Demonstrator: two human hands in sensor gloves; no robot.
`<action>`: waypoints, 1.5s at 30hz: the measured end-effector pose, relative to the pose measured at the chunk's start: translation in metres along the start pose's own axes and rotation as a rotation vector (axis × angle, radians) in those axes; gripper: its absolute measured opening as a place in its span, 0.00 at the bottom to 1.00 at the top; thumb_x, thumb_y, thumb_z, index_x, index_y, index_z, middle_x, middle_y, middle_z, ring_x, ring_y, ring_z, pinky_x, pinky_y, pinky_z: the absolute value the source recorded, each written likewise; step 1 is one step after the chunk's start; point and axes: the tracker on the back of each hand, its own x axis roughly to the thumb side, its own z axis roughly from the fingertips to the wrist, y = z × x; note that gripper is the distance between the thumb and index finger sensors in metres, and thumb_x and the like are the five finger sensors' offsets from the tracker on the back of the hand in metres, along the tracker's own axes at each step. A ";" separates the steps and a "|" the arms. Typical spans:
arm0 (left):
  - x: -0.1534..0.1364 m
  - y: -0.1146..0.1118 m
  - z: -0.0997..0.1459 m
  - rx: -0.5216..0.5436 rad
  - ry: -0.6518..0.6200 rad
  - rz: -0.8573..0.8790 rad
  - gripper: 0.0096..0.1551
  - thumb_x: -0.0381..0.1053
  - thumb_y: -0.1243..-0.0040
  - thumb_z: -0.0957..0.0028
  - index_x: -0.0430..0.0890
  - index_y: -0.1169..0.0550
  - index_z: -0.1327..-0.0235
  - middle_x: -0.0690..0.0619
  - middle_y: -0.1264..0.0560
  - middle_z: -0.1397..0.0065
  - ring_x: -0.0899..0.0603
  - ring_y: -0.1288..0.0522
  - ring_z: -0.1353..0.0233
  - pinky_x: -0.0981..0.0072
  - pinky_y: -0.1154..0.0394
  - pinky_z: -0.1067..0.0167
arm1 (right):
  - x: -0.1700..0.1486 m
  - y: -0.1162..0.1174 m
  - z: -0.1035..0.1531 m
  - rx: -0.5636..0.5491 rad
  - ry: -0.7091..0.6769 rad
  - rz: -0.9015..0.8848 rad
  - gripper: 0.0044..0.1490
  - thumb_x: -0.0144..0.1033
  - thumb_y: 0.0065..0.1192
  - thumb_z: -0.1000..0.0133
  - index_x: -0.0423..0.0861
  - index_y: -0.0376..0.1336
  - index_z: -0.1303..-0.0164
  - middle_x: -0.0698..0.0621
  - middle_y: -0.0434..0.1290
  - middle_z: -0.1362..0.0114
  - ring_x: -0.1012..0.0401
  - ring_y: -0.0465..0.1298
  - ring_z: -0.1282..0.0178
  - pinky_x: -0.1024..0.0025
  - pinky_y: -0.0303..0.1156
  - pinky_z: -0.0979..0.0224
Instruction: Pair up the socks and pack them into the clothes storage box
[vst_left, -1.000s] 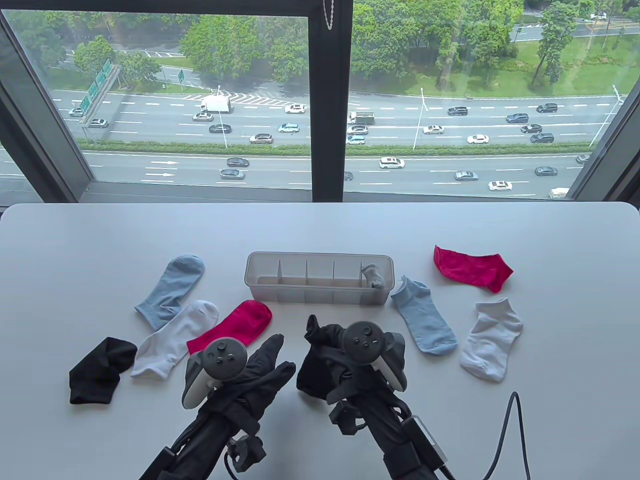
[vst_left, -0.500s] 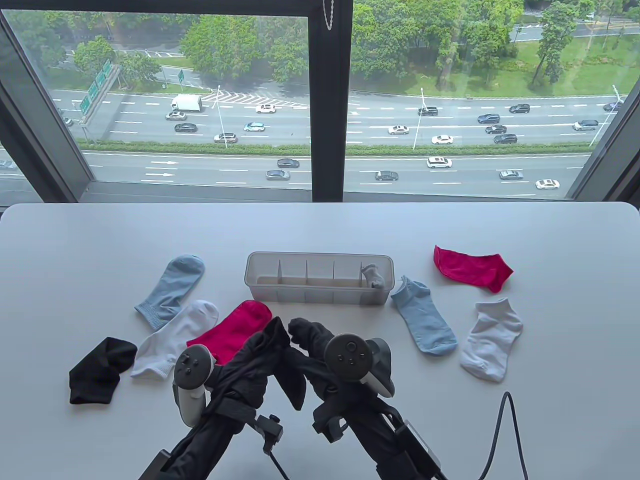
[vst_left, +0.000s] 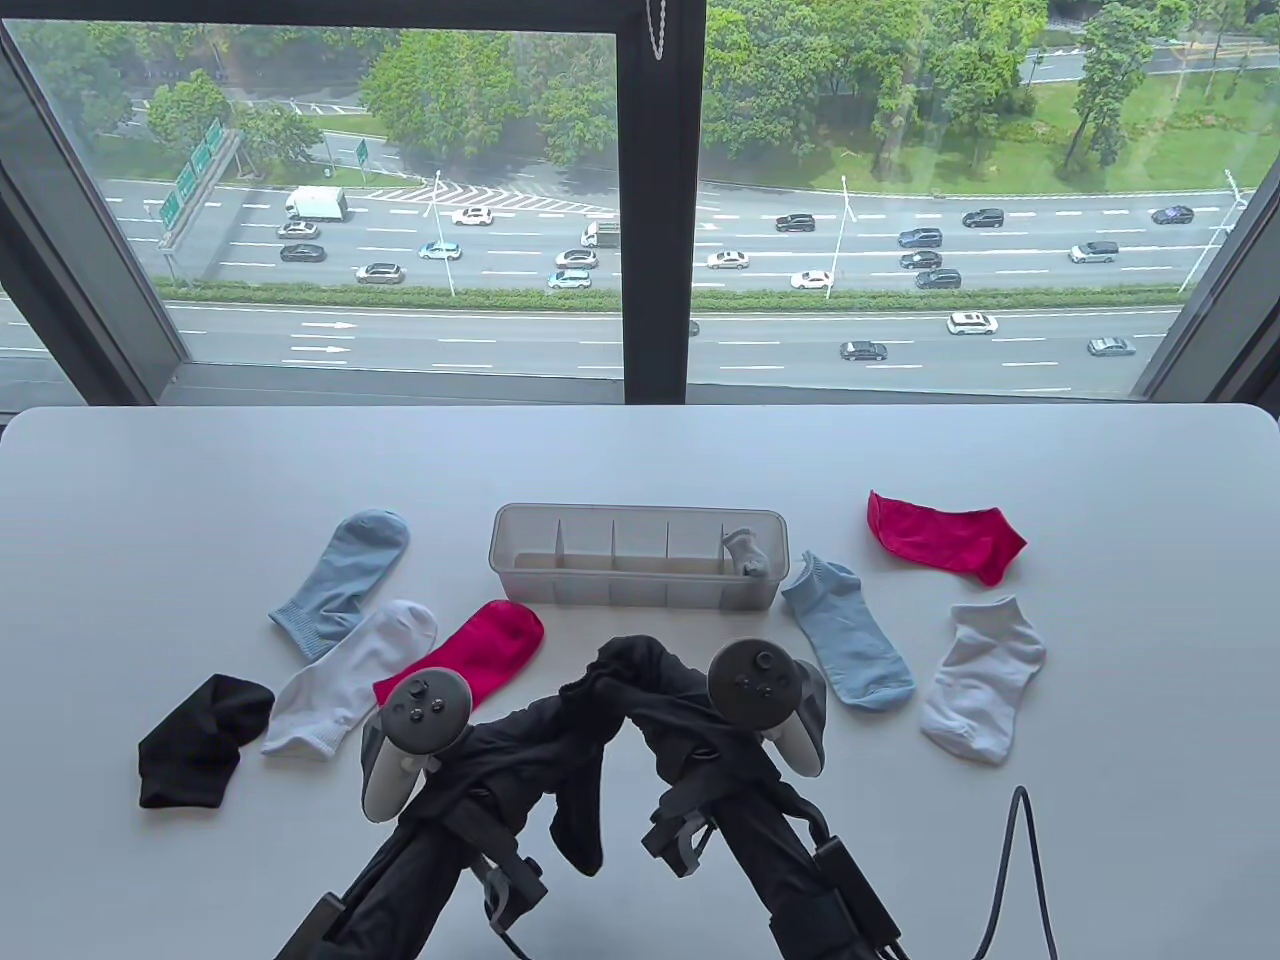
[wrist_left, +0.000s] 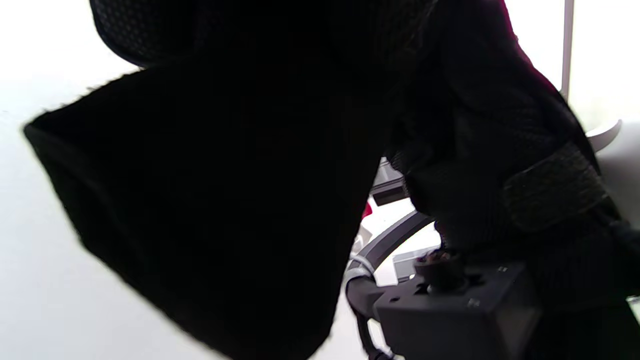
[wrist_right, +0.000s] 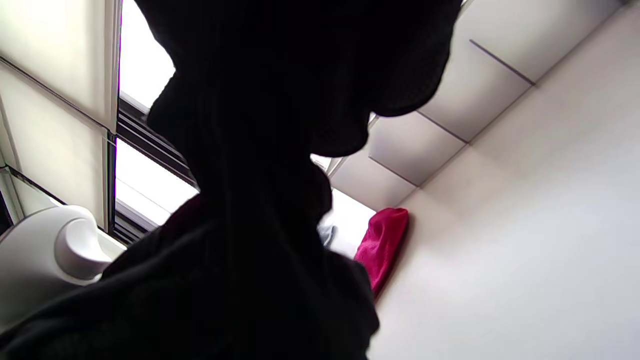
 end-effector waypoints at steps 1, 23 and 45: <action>-0.006 0.000 0.000 0.012 0.053 -0.130 0.21 0.41 0.42 0.40 0.41 0.24 0.34 0.38 0.18 0.41 0.34 0.18 0.45 0.35 0.26 0.41 | 0.000 -0.009 -0.001 -0.045 0.013 -0.061 0.28 0.41 0.57 0.36 0.44 0.56 0.28 0.49 0.77 0.41 0.58 0.81 0.43 0.54 0.75 0.30; 0.013 0.018 0.008 0.125 -0.139 0.221 0.21 0.42 0.50 0.37 0.39 0.28 0.33 0.41 0.14 0.54 0.45 0.12 0.66 0.48 0.16 0.61 | 0.019 -0.001 -0.001 0.165 -0.060 0.050 0.26 0.34 0.58 0.37 0.42 0.60 0.28 0.43 0.79 0.42 0.64 0.83 0.55 0.60 0.80 0.39; -0.030 0.107 0.047 0.342 0.378 -0.551 0.44 0.57 0.51 0.38 0.52 0.59 0.18 0.51 0.69 0.14 0.39 0.75 0.14 0.31 0.73 0.26 | -0.039 0.036 0.001 0.516 0.196 0.643 0.44 0.53 0.36 0.34 0.46 0.35 0.12 0.35 0.32 0.10 0.39 0.26 0.16 0.28 0.30 0.24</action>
